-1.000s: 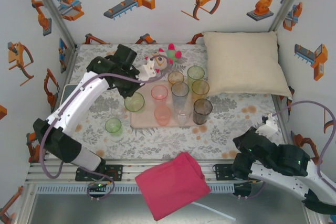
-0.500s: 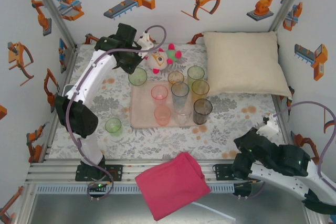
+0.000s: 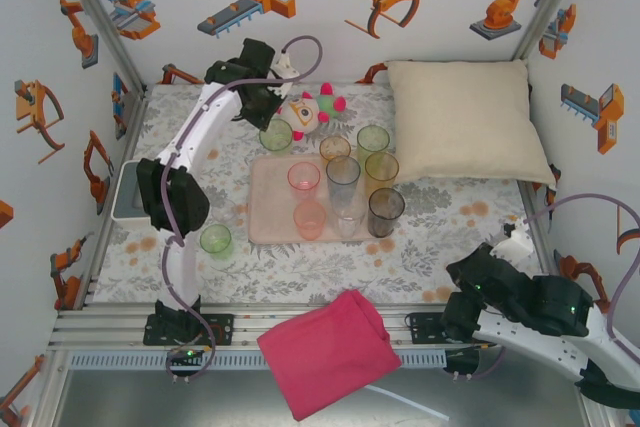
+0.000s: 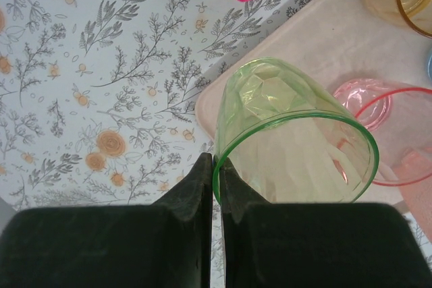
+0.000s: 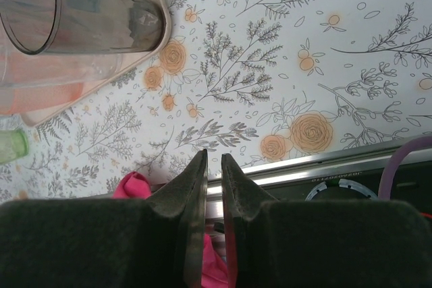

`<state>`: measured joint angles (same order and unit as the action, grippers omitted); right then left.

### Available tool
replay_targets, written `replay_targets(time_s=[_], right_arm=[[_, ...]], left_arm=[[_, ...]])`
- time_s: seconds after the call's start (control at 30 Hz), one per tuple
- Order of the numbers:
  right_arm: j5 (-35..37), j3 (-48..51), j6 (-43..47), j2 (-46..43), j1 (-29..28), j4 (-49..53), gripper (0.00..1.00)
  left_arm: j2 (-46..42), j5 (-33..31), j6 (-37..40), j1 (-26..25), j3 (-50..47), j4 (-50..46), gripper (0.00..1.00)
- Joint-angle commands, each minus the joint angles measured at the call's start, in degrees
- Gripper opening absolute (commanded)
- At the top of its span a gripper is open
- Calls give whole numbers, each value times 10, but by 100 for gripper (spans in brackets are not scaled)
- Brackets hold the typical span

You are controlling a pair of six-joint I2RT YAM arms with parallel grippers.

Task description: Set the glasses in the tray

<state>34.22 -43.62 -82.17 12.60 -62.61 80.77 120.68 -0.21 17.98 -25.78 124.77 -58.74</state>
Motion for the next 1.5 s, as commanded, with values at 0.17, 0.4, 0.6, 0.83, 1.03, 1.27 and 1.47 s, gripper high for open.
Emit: replay_targets(time_s=[0.17,0.4,0.6,0.83,1.03,1.27,1.47], right_arm=[[25,-11,-23,16,-2,22,19],[23,-8,-25,16,-2,23,19],[24,-3,-27,11,-2,23,19],[22,1,-28,2,-2,25,19],[22,2,-28,-4,-2,28,19],[23,-2,-29,-6,-2,34,19],[24,-2,-30,-7,-2,35,19]], left_arm=[[44,23,-46,0,44,-2,4],[71,39,-73,-4,56,-3,4],[86,36,-77,-16,60,-5,4],[109,28,-79,-31,77,-6,4],[130,24,-82,-44,97,-8,4],[151,15,-85,-51,125,-17,4],[156,10,-88,-48,122,-23,4]])
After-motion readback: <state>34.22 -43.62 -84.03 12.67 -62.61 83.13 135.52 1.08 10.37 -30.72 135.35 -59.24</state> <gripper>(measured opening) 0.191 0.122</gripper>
